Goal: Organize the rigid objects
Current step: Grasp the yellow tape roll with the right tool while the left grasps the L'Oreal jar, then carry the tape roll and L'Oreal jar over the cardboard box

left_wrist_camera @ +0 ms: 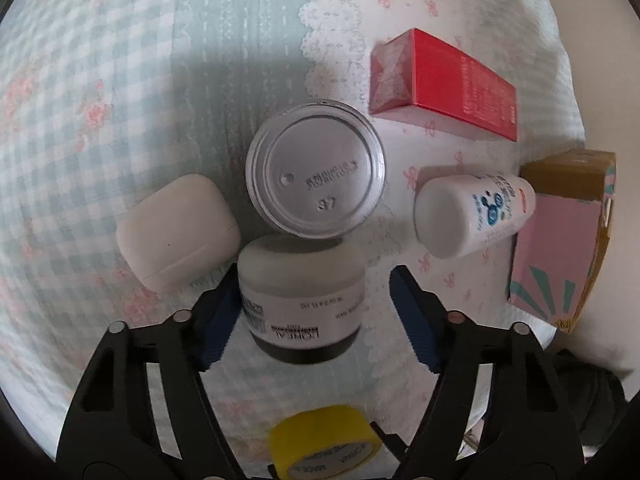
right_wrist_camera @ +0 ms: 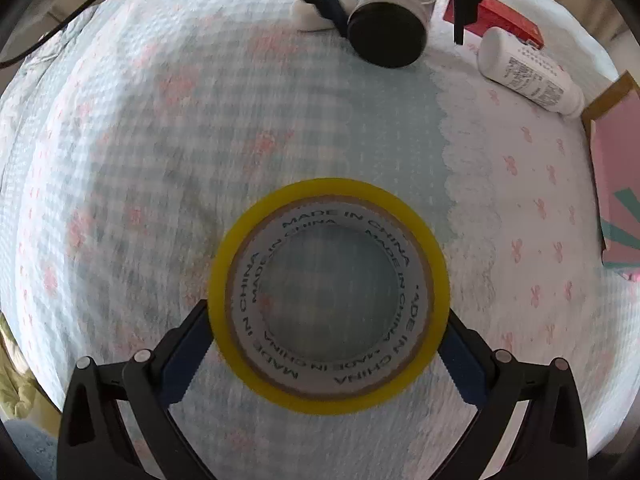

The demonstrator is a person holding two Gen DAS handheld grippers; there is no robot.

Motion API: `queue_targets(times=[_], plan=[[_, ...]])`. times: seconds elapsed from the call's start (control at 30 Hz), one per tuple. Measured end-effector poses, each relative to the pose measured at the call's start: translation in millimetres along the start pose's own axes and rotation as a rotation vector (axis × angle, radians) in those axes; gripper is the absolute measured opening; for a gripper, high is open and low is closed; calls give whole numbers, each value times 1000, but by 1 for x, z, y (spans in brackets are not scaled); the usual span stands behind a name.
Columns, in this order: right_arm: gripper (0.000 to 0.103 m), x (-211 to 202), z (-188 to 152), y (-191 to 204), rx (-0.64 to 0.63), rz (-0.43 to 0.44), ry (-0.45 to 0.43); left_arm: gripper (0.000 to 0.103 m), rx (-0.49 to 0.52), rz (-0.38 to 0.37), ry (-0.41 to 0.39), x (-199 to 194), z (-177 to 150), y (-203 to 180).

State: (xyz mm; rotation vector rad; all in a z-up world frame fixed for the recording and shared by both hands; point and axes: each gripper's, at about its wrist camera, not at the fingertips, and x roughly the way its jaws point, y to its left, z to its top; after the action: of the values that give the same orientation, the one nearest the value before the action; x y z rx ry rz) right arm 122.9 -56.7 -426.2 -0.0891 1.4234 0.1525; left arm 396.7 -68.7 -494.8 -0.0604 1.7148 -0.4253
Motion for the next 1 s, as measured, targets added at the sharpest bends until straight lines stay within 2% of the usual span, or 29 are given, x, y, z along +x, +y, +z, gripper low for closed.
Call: queue_targets(times=[0.03,0.07,0.3,0.53,0.8,1.0], plan=[[101,1,1,2,-5,-1,0,61,-1,12,0,1,1,0],[97,1,2,2,-10,-6,-3,53,-3,27,-3,2,2,1],[96,3,6,-3,-6,2,-5,53,15,5,-14,-3,3,1],[96,-2,-5,-8,25,4,-5,53,28,-9,-36,-19,-14,6],[96,-22,-10,-26,98,-41,-43,53,42,-8,-92,-53,-44,18],[96,-59,-16,-30,120,-79,-99,53,50,-33,-158,-104,-78,20]])
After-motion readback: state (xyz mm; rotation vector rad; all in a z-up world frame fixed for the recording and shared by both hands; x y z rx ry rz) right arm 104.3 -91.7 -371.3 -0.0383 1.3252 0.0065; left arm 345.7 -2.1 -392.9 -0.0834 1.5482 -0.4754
